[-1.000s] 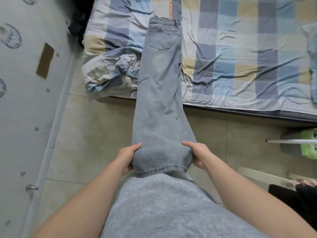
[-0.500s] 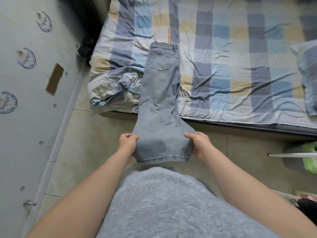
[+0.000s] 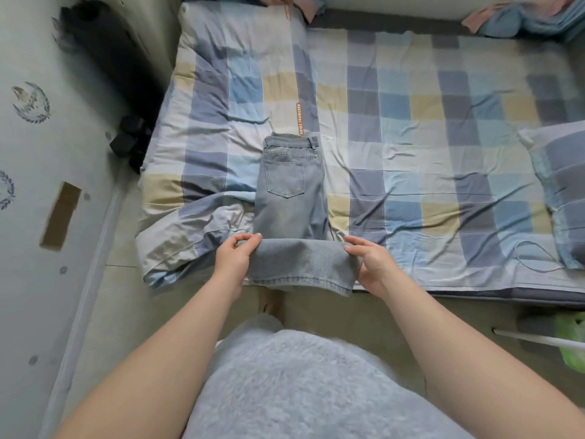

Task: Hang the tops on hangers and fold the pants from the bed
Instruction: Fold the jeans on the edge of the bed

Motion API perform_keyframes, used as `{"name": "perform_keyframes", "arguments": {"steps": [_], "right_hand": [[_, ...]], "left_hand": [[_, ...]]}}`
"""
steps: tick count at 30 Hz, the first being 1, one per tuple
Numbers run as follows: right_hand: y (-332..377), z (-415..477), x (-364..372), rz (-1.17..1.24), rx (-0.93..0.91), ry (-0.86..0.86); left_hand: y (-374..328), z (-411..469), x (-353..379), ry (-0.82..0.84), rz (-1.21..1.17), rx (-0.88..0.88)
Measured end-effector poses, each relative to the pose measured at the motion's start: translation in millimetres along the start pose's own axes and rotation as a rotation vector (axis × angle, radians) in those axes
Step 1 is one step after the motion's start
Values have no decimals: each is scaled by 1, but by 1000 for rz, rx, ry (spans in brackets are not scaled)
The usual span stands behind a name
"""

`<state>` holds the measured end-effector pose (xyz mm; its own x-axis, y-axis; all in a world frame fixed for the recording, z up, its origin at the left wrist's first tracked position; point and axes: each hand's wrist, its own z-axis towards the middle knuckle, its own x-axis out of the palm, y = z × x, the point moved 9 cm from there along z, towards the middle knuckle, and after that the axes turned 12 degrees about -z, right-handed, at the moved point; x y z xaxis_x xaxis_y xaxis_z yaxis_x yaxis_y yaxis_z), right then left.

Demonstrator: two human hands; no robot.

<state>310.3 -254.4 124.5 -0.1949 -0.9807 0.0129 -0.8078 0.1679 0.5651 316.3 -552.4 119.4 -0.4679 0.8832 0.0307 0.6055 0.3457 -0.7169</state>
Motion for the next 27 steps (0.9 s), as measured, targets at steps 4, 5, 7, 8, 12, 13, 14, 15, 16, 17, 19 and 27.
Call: {"name": "perform_keyframes", "arguments": {"steps": [4, 5, 7, 8, 12, 13, 14, 15, 16, 17, 19, 27], "right_hand": [[64, 54, 31, -2, -15, 41], [77, 69, 36, -22, -24, 43], [103, 103, 43, -94, -52, 22], [118, 120, 45, -157, -79, -1], [175, 202, 55, -339, -183, -80], [186, 225, 57, -329, -185, -99], [198, 250, 60, -316, -187, -113], [209, 276, 63, -306, -189, -121], [219, 303, 67, -303, -191, -127], [229, 329, 71, -297, -194, -132], [248, 382, 76, -269, -211, -171], [224, 488, 104, -894, -294, -91]], "left_hand": [[-43, 66, 34, 155, 165, 39], [-55, 82, 42, 165, 272, 90], [-78, 118, 55, 131, 473, 202], [-89, 136, 63, 105, 554, 252], [-130, 217, 107, 11, 752, 433], [-138, 239, 120, -1, 780, 457], [-144, 264, 133, -10, 794, 469], [-149, 288, 145, -23, 799, 465], [-153, 313, 156, -45, 794, 448], [-157, 337, 166, -65, 784, 437], [-165, 384, 189, -94, 767, 451], [-91, 483, 218, -73, 719, 330]]}}
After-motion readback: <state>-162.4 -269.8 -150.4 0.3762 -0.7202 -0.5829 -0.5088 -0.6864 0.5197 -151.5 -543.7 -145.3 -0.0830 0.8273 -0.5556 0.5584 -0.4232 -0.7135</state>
